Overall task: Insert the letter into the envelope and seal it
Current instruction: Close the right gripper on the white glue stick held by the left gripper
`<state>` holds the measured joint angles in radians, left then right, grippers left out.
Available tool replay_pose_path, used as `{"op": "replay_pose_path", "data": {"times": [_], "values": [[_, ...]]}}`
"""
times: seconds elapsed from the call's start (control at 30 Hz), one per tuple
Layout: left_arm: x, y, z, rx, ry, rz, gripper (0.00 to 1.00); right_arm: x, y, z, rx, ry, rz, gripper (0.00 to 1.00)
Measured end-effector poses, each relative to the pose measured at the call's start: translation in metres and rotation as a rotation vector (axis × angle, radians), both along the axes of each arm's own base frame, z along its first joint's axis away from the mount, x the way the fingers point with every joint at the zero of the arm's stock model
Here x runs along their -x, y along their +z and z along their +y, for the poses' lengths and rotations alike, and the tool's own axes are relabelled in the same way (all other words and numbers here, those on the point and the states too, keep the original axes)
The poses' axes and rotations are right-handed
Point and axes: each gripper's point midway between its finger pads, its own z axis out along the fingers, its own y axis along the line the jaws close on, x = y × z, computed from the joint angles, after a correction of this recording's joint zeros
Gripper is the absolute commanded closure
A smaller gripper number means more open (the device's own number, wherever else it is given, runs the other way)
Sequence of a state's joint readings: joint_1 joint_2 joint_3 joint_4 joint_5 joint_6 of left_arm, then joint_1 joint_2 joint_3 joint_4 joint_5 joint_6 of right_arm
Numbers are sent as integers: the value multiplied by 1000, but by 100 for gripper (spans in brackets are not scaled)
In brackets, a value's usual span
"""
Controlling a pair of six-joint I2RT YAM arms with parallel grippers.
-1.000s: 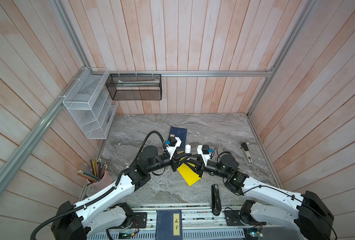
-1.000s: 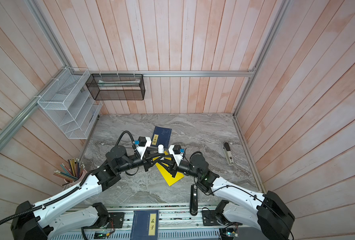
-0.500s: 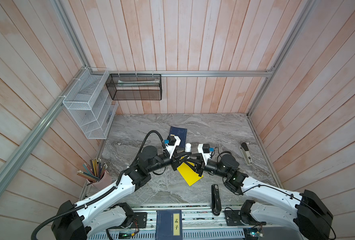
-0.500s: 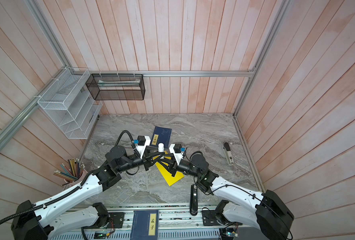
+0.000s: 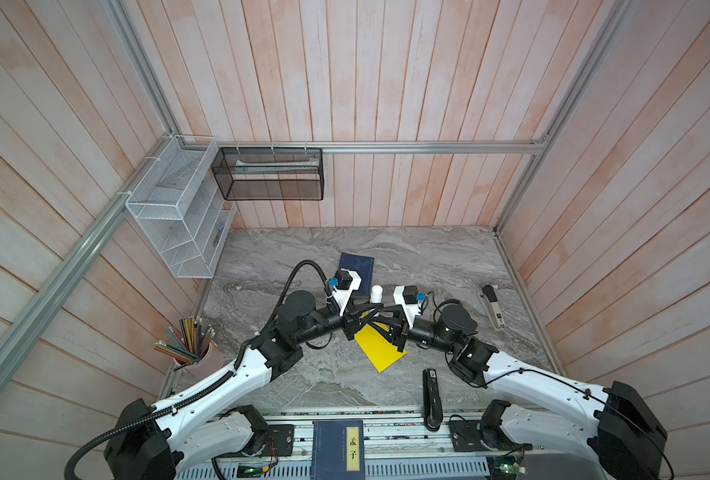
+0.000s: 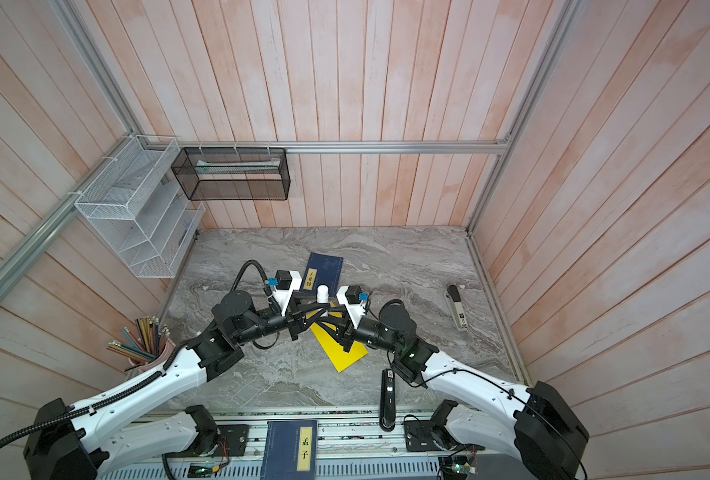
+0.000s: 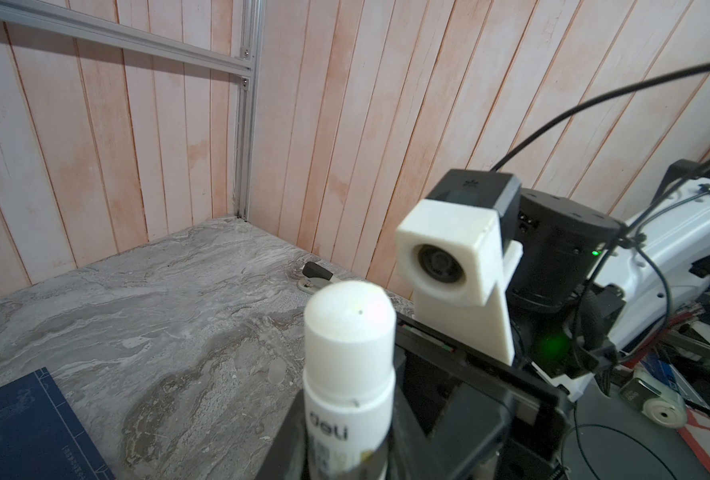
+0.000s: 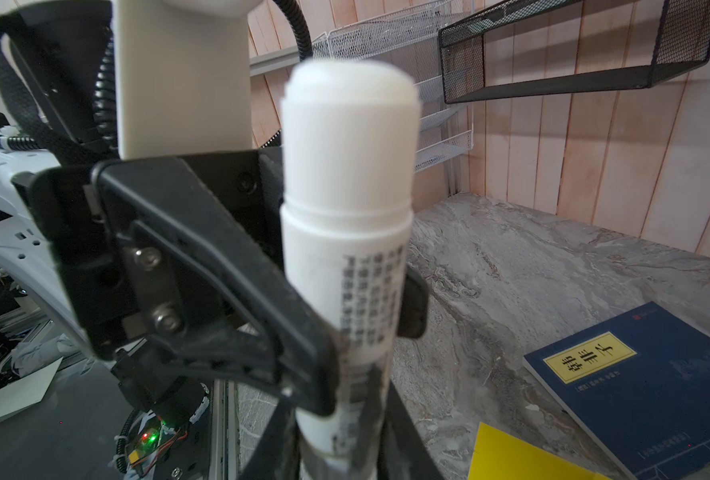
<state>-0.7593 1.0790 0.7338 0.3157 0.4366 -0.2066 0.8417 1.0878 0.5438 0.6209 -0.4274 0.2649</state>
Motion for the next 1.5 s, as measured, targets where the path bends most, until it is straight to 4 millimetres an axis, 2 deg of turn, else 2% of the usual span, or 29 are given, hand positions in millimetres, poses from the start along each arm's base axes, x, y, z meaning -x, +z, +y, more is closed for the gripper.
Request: {"op": "replay_pose_path", "data": {"times": [0.27,0.47,0.67,0.83,1.0,1.07,1.27,1.5], "values": [[-5,1,2,33,46,13,100,-5,1,-3,11,-54,-24,95],[-8,-1,11,79,131,21,100,-8,1,1,50,-134,-57,95],[-14,11,16,120,224,-3,100,-15,12,5,79,-294,-135,96],[-18,10,20,134,289,-4,100,-21,11,7,131,-430,-190,95],[-25,9,24,154,353,-1,100,-27,11,11,181,-538,-233,84],[-27,9,25,161,373,1,100,-29,10,11,198,-569,-246,69],[-33,10,31,171,420,4,100,-22,21,9,191,-566,-282,49],[-46,10,50,163,436,19,100,-12,55,-20,67,-465,-289,47]]}}
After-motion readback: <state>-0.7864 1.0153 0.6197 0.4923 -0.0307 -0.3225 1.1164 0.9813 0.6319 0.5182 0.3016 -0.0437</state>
